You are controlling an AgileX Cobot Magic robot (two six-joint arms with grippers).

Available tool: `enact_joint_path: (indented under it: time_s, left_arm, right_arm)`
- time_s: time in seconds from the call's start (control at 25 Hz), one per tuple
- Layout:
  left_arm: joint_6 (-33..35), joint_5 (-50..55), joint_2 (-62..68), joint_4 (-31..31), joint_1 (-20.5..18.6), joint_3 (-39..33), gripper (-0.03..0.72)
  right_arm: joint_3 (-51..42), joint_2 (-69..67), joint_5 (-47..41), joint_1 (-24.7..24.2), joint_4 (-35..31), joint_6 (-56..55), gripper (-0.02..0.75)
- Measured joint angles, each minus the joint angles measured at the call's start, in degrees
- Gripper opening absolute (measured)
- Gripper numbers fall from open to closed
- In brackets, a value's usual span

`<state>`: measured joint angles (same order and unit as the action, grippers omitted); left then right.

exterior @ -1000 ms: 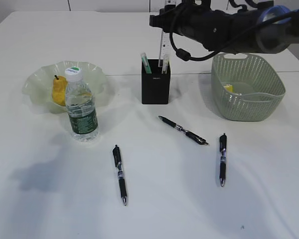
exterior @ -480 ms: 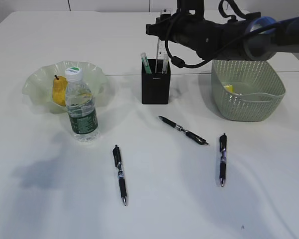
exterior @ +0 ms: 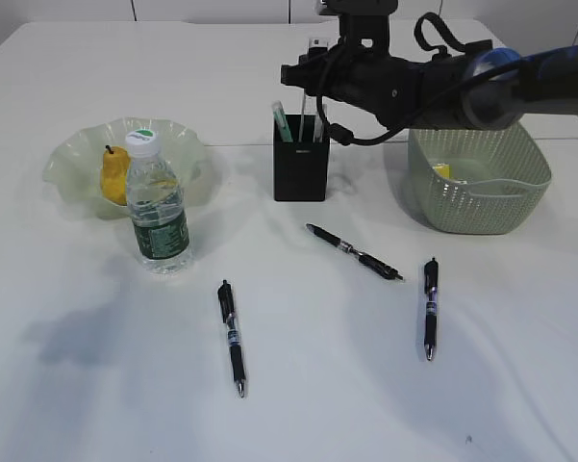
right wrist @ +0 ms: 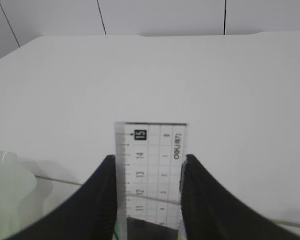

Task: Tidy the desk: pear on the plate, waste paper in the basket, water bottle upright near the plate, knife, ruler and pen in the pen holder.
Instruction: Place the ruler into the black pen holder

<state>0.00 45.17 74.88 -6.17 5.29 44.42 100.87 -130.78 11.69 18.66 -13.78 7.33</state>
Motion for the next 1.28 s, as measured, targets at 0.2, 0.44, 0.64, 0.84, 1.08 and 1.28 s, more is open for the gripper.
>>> enact_joint_path:
  time_s: [0.2,0.44,0.64,0.84,1.08,1.28]
  left_arm:
    - [0.00,0.00,0.00,0.00,0.00,0.00,0.341]
    - [0.00,0.00,0.00,0.00,0.00,0.00,0.341]
    - [0.00,0.00,0.00,0.00,0.00,0.00,0.341]
    - [0.00,0.00,0.00,0.00,0.00,0.00,0.341]
    - [0.00,0.00,0.00,0.00,0.00,0.00,0.340]
    - [0.00,0.00,0.00,0.00,0.00,0.00,0.341]
  right_arm:
    - [0.00,-0.37,-2.65,0.00,1.46,-0.40,0.285]
    - [0.00,-0.37,-2.65,0.00,2.56,-0.50,0.311]
    - [0.00,-0.37,-2.54,0.00,2.67,-0.50,0.382]
    - [0.00,-0.37,-2.96,0.00,2.67,-0.50,0.410]
    - [0.00,1.41,-8.04,0.00,4.12,-0.50,0.410]
    - [0.00,5.81,-15.82,0.00,4.59,-0.50,0.410]
